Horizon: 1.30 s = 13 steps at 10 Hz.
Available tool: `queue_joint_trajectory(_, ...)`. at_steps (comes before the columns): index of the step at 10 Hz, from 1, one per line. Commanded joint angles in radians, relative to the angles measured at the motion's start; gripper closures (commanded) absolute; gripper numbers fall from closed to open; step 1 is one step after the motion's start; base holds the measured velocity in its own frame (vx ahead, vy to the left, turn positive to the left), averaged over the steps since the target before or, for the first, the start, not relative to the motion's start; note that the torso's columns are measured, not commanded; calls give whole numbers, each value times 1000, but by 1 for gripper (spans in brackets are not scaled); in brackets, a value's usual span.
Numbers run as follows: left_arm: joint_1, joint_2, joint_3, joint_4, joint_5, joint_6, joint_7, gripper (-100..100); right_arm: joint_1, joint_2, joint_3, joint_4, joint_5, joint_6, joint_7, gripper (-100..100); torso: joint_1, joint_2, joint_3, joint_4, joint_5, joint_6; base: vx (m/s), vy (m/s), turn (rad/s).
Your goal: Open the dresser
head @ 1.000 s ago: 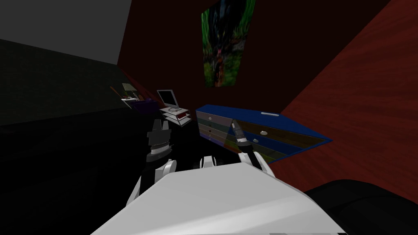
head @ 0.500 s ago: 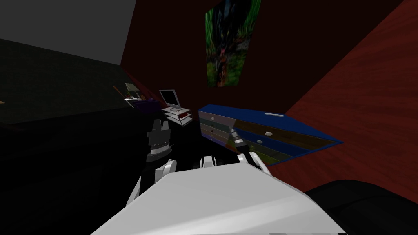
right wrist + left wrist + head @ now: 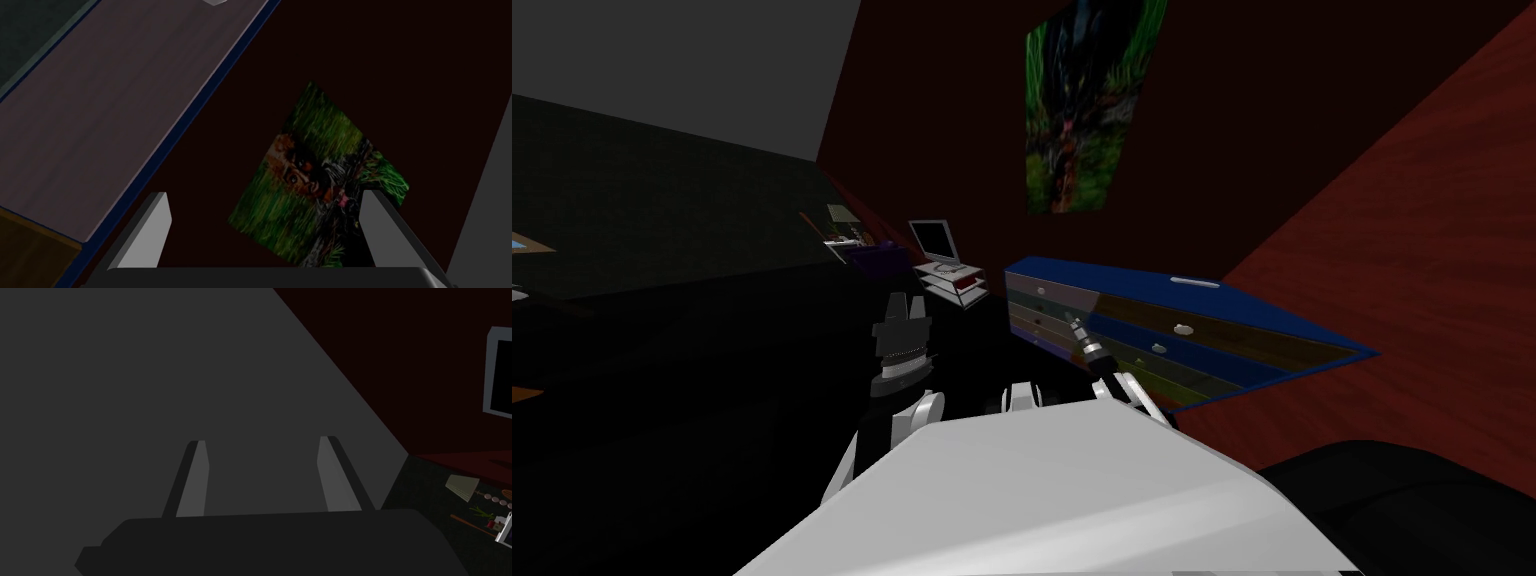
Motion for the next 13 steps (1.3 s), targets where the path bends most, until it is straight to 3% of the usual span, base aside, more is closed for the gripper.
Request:
queue_joint_trajectory(1, 0, 0, 0, 0, 0, 0, 0, 0, -1, -18, 10, 32, 76, 68, 17, -100, 1, 0, 0, 0, 0, 0, 21, 87, 15)
queue_joint_trajectory(2, 0, 0, 0, 0, 0, 0, 0, 0, -4, -29, 21, 62, 109, 110, 36, -100, 0, 1, 1, 0, 0, 0, 13, 115, 41)
queue_joint_trajectory(7, 0, 0, 0, 0, 0, 0, 0, 0, -12, -53, 45, 122, 259, 228, 74, -100, 2, 0, 0, 0, 0, 0, 24, 88, 37)
queue_joint_trajectory(10, 0, 0, 0, 0, 0, 0, 0, 0, -25, -76, 68, 183, 349, 309, 113, -100, 0, 1, 1, 0, 0, 0, 36, 83, 56)
queue_joint_trajectory(12, 0, 0, 0, 0, 0, 0, 0, 0, -25, -76, 68, 183, 377, 335, 113, -100, 1, 2, 1, 1, 0, 0, 16, 50, 16)
queue_joint_trajectory(13, 0, 0, 0, 0, 0, 0, 0, 0, -33, -87, 80, 213, 423, 370, 132, -100, -2, 2, 1, 1, -1, 0, 25, 37, 70)
